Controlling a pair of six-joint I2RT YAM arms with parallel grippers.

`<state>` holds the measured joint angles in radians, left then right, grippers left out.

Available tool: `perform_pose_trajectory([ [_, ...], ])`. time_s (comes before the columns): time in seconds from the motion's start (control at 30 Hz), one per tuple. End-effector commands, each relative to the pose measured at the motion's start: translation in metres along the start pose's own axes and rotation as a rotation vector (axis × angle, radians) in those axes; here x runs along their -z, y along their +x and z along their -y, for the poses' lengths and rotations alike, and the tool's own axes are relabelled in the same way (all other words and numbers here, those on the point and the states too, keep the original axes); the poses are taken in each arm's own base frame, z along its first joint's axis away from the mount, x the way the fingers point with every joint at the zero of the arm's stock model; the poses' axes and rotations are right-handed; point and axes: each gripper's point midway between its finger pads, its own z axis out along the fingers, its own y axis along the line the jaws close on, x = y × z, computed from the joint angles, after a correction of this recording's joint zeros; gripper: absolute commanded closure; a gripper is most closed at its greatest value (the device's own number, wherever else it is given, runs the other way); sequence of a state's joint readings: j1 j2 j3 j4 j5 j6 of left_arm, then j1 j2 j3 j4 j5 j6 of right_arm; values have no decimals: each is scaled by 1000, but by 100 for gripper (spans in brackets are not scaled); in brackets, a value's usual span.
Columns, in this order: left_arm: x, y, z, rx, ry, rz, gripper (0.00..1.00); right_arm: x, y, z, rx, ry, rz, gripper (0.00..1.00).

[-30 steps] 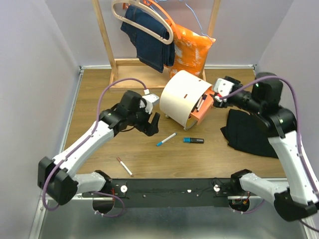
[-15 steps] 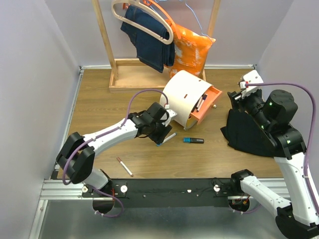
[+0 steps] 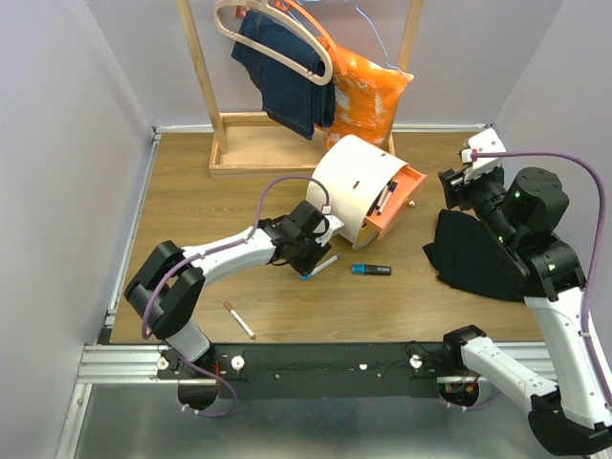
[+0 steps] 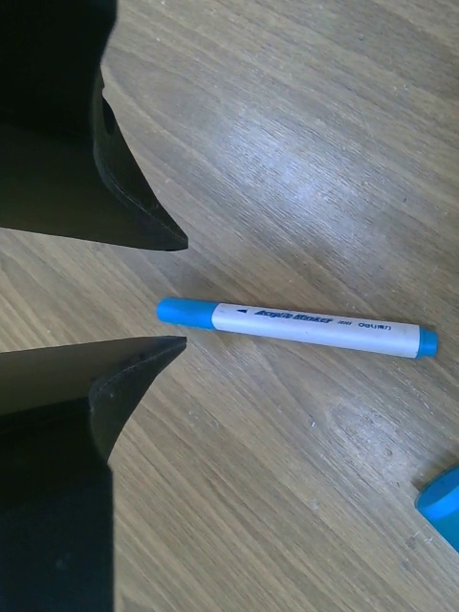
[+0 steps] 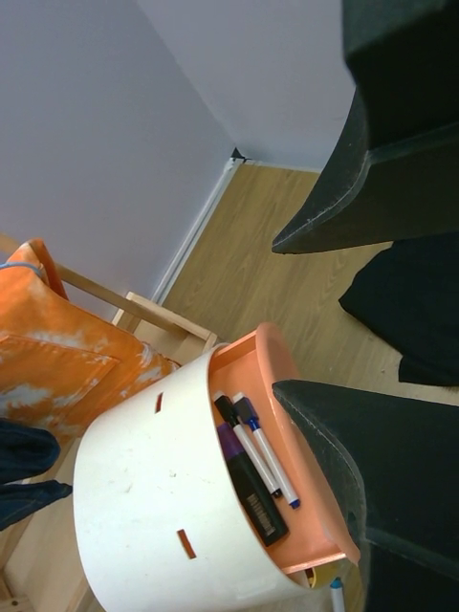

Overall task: Sort the stationery into containers
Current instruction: Pick up the pen from the center of the board.

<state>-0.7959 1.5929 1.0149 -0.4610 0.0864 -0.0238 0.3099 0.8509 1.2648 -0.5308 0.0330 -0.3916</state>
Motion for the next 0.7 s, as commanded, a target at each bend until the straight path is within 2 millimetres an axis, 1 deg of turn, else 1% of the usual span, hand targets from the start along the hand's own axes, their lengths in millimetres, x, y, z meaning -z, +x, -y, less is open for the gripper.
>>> perform_pose_trajectory([
  [0.0, -14, 4, 5, -14, 34, -7, 52, 0, -5, 8, -18, 44, 24, 37],
  [0.13, -22, 8, 7, -4, 41, -20, 53, 0, -3, 8, -12, 48, 19, 37],
  [0.2, -26, 11, 8, -1, 47, -30, 56, -1, -1, 8, -10, 49, 12, 37],
  [0.37, -30, 13, 15, 10, 61, -33, 59, -1, 3, 8, -5, 53, 5, 37],
  [0.67, -37, 26, 22, 34, 33, -81, 62, -2, 5, 8, 2, 56, 9, 36],
])
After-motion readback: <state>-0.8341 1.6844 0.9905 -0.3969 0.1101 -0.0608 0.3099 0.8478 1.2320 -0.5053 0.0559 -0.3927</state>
